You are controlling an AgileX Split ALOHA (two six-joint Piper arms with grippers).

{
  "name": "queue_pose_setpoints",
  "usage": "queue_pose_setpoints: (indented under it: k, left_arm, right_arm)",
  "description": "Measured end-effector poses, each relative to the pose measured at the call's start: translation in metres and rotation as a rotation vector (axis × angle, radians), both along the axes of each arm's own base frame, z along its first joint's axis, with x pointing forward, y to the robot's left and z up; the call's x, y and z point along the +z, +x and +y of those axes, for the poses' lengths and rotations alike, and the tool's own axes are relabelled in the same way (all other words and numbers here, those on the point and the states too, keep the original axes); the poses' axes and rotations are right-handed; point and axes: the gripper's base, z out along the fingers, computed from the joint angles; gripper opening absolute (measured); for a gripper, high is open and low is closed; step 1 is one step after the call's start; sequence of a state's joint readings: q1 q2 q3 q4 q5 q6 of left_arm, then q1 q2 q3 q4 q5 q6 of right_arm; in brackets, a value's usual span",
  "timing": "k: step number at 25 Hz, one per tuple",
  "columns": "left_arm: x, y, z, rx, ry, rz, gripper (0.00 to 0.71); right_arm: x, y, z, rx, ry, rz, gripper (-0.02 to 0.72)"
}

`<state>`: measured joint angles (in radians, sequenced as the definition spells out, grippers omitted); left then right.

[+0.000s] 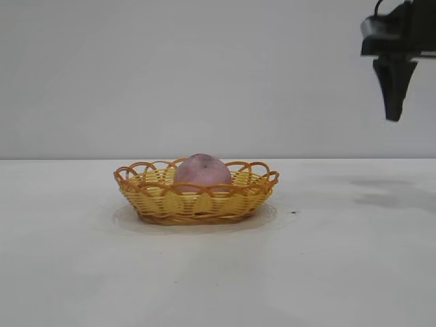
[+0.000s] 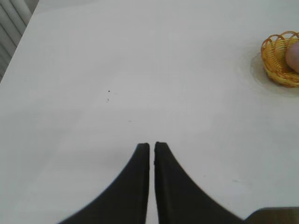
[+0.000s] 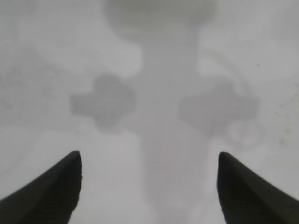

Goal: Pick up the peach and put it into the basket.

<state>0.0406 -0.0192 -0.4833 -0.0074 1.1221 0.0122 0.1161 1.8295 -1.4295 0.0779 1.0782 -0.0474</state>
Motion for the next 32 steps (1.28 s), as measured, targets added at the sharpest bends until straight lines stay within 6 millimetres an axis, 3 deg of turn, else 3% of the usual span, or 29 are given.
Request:
queue_pose_setpoints:
  k: [2, 7, 15, 20, 26, 32]
  left_arm:
    - [0.0, 0.0, 0.0, 0.0, 0.0, 0.0, 0.0]
    - [0.0, 0.0, 0.0, 0.0, 0.0, 0.0, 0.0]
    - [0.0, 0.0, 0.0, 0.0, 0.0, 0.0, 0.0]
    - [0.0, 0.0, 0.0, -0.001, 0.001, 0.0, 0.0]
    - [0.0, 0.0, 0.0, -0.001, 0.001, 0.0, 0.0]
    - [0.0, 0.0, 0.0, -0.001, 0.001, 0.0, 0.0]
  right_arm:
    - [0.02, -0.036, -0.004, -0.008, 0.012, -0.107, 0.515]
    - [0.023, -0.131, -0.016, -0.008, 0.004, -0.126, 0.515]
    - [0.025, -0.227, -0.027, -0.005, 0.014, -0.167, 0.515]
    - [0.024, -0.268, -0.031, -0.007, 0.032, -0.264, 0.515]
    - [0.012, -0.295, -0.034, -0.005, 0.038, -0.303, 0.515]
    - [0.022, -0.321, -0.037, -0.003, 0.06, -0.478, 0.515]
